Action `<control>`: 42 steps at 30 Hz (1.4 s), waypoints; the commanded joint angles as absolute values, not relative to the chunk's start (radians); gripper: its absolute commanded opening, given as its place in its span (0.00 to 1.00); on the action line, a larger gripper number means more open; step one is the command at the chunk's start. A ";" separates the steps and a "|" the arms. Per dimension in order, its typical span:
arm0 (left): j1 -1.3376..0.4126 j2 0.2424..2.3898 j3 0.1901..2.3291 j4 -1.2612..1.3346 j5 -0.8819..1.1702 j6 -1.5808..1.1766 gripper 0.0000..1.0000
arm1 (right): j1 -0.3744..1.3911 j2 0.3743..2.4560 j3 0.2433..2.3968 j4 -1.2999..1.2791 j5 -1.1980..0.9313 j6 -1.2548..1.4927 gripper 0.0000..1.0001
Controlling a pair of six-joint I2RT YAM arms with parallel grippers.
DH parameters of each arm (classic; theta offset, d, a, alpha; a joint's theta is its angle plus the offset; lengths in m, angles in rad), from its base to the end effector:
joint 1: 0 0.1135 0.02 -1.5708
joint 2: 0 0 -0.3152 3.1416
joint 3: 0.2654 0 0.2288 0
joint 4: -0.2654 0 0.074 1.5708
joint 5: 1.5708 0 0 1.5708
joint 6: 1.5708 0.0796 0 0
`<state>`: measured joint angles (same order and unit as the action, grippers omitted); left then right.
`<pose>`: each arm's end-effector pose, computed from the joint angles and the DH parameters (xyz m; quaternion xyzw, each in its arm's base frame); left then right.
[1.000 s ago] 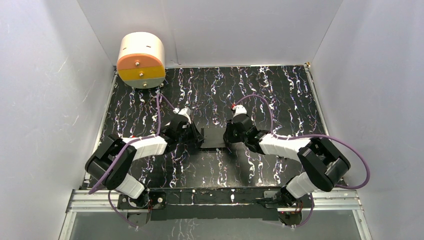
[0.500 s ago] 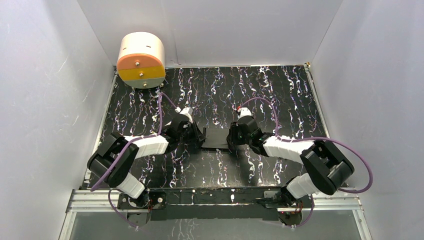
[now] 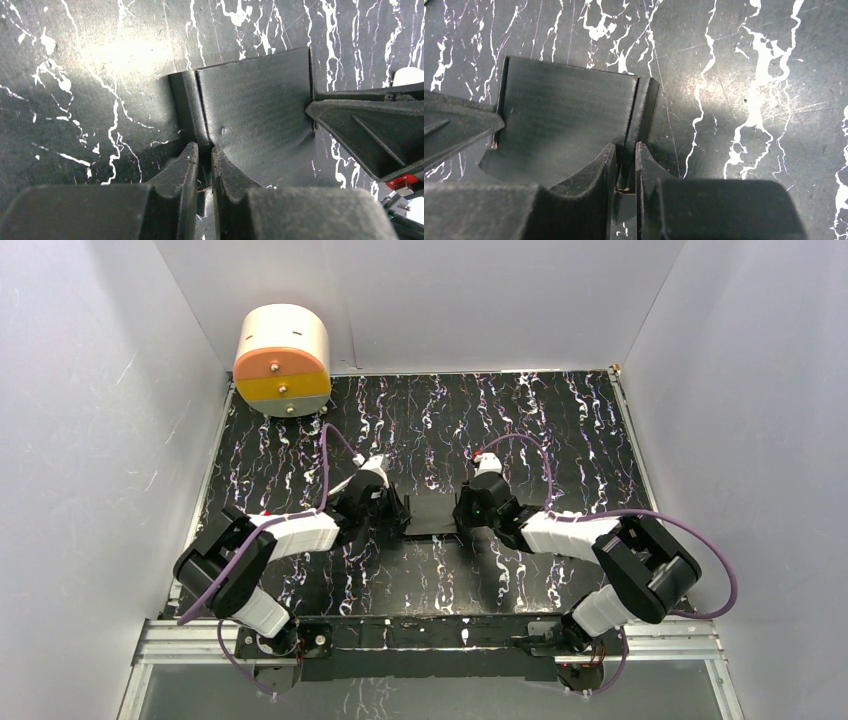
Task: Fold the paper box
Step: Close the paper box at the center of the board.
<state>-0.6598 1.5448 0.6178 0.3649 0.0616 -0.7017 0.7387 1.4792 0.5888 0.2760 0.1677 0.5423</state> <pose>0.2515 -0.2014 0.2062 -0.0034 0.8752 -0.3249 0.3584 0.2317 0.1931 0.2056 -0.0484 0.8842 0.2144 0.4121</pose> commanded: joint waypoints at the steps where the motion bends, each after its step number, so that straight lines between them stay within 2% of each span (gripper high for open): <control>1: -0.759 1.537 0.562 0.196 0.155 -0.687 0.00 | 0.862 1.538 0.599 0.121 0.107 0.584 0.10; 6: -0.760 1.444 0.522 0.156 0.094 -0.686 0.13 | 0.868 1.447 0.592 0.075 0.173 0.554 0.21; 12: -0.744 1.372 0.549 0.109 0.039 -0.665 0.24 | 0.867 1.311 0.661 0.002 0.270 0.409 0.52; 17: -0.727 1.276 0.562 0.048 0.014 -0.659 0.40 | 0.867 1.192 0.668 -0.022 0.197 0.230 0.77; 20: -0.703 1.182 0.557 0.017 -0.015 -0.661 0.49 | 0.866 1.120 0.649 0.031 0.164 0.128 0.84; 24: -0.661 1.113 0.557 -0.025 -0.009 -0.663 0.58 | 0.867 1.100 0.675 0.048 0.085 0.009 0.85; 29: -0.631 1.131 0.558 -0.008 0.048 -0.668 0.60 | 0.867 1.109 0.685 0.050 -0.024 -0.106 0.90; 33: -0.630 1.171 0.567 -0.005 0.100 -0.680 0.60 | 0.865 1.127 0.671 0.089 0.063 -0.079 0.94; 42: -0.630 1.239 0.515 0.095 0.191 -0.750 0.54 | 0.862 1.282 0.664 0.102 0.170 0.197 0.74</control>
<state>-0.6346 1.2087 0.5304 0.0669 0.1284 -0.7242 0.8642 1.2457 0.6487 0.0357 0.1131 0.0673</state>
